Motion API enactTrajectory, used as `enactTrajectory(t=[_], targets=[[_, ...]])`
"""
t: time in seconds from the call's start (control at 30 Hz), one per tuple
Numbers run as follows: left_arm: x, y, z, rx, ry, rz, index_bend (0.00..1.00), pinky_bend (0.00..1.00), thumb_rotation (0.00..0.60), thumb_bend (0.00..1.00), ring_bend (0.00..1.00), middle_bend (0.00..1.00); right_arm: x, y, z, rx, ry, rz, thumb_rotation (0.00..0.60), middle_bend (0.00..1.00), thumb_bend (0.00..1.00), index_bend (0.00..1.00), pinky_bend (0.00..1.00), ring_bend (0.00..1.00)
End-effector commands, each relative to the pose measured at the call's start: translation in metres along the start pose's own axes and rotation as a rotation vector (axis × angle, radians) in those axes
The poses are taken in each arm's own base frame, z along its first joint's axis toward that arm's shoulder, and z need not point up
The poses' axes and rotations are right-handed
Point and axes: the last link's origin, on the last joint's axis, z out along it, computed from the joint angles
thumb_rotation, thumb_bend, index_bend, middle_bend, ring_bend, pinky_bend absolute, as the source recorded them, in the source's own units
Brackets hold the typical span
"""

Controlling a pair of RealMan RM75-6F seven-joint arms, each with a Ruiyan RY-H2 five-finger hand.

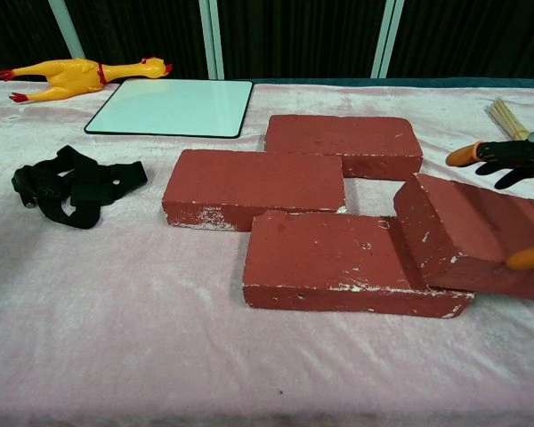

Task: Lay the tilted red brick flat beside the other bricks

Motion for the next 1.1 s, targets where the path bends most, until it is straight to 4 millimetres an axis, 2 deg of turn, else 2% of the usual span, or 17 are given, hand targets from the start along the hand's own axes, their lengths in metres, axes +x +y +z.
enactTrajectory(t=[0.03, 0.8, 0.9, 1.1], targets=[[-0.0003, 0.0003, 0.0002, -0.001, -0.001, 0.001, 0.08, 0.00, 0.600, 0.25, 0.00, 0.02, 0.0001, -0.0001, -0.0003, 0.000, -0.002, -0.004, 0.600, 0.00, 0.00, 0.00, 0.10, 0.00], [-0.0007, 0.0000, 0.0012, 0.004, -0.001, 0.005, 0.08, 0.00, 0.600, 0.25, 0.00, 0.02, -0.0044, 0.0063, 0.0058, -0.011, -0.023, 0.001, 0.600, 0.00, 0.00, 0.00, 0.10, 0.00], [-0.0005, -0.0001, 0.0014, 0.004, 0.002, 0.005, 0.08, 0.00, 0.600, 0.25, 0.00, 0.02, -0.0057, 0.0066, 0.0061, -0.010, -0.036, -0.011, 0.600, 0.06, 0.00, 0.00, 0.10, 0.03], [-0.0006, -0.0004, 0.0016, 0.011, 0.004, 0.004, 0.08, 0.00, 0.600, 0.25, 0.00, 0.02, -0.0071, 0.0050, 0.0074, -0.013, -0.046, -0.001, 0.600, 0.22, 0.00, 0.02, 0.10, 0.18]])
